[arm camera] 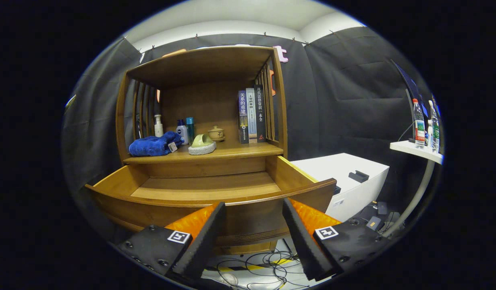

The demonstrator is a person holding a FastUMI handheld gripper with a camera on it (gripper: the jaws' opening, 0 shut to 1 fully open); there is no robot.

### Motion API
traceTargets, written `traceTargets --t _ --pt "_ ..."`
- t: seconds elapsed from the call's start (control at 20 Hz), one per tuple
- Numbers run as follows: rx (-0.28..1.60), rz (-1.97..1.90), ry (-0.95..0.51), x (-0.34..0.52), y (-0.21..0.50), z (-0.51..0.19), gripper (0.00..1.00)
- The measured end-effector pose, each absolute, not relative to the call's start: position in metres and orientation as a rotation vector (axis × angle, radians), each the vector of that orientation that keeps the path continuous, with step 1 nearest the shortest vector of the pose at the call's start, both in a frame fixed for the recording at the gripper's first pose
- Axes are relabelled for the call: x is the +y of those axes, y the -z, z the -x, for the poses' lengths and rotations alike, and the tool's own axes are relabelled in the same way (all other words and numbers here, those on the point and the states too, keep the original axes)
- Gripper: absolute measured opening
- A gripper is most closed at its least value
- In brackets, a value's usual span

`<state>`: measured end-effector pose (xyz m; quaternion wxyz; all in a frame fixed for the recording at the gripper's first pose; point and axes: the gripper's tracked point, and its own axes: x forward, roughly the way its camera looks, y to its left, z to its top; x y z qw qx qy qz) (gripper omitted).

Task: Pull open the drawer, take out the items inside it, and place them on the countertop above the cabinet.

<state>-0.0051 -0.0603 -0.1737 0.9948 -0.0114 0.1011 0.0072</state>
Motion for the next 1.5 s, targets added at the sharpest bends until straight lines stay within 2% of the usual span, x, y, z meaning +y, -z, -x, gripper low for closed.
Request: traceTargets --t 1.5 --pt "0.229 0.055 0.017 -0.028 0.172 -0.138 0.97"
